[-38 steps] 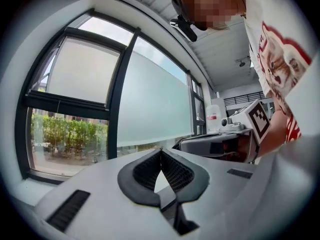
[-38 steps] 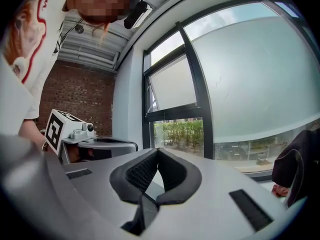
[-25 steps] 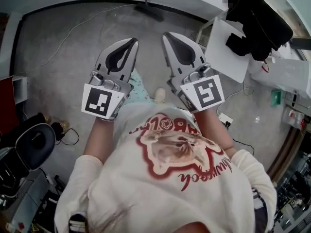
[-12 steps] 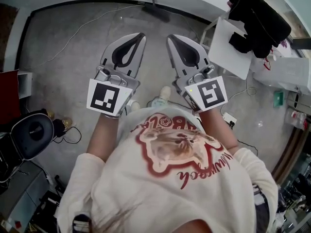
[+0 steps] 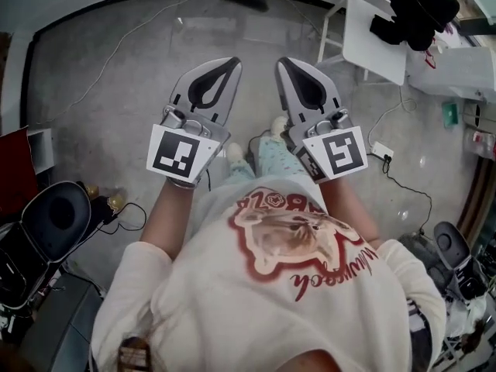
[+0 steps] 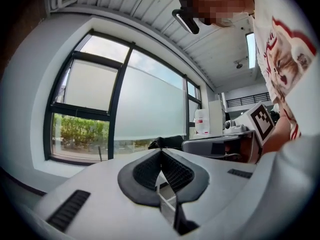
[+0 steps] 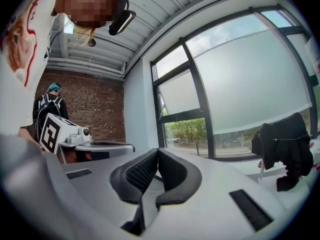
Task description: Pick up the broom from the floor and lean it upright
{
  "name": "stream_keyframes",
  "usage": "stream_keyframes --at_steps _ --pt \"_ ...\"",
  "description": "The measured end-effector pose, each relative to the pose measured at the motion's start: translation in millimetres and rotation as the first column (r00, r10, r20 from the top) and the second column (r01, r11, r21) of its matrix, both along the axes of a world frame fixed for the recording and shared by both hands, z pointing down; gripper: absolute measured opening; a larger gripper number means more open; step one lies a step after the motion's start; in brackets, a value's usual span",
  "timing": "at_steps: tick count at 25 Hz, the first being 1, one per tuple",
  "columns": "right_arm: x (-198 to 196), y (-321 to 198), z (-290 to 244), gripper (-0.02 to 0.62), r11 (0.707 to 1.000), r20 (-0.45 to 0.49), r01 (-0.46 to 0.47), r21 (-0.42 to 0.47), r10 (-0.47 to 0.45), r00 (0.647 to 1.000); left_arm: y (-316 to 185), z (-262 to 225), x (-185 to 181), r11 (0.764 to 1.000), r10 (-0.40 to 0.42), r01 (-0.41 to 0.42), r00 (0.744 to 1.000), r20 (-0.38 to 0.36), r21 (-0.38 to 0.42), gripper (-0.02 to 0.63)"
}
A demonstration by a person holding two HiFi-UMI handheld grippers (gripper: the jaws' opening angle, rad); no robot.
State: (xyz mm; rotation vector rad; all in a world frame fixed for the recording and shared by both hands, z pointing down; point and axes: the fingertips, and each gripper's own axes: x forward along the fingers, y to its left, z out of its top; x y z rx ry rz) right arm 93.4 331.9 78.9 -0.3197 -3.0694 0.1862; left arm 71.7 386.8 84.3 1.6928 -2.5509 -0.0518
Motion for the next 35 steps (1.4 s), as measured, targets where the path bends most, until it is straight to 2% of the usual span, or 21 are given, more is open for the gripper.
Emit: stream_keyframes --at_steps 3,5,13,23,31,35 --pt "16 4 -1 0.025 1.000 -0.004 -0.009 0.014 0.009 1.000 -4 -2 16 0.999 0.038 -0.037 0.999 -0.007 0.031 0.020" --pt "24 5 -3 0.025 0.999 -0.004 0.003 0.037 -0.003 1.000 -5 -5 29 0.998 0.051 -0.051 0.999 -0.003 0.022 0.020" --pt "42 1 -23 0.025 0.995 0.037 0.035 0.097 -0.039 0.999 -9 -31 44 0.999 0.019 -0.021 0.999 0.034 0.044 0.020" --pt "65 0 -37 0.025 0.996 0.082 0.063 0.065 -0.069 0.994 -11 -39 76 0.999 -0.006 0.004 0.999 0.038 0.049 0.020" --pt "68 3 -39 0.025 0.994 0.095 0.082 0.067 -0.088 0.992 -3 -35 77 1.000 -0.022 0.022 0.998 0.054 0.015 0.020" --pt "71 5 -47 0.025 0.994 0.100 0.087 0.069 -0.094 0.991 -1 -50 80 0.999 -0.028 0.025 0.997 0.075 0.040 0.020"
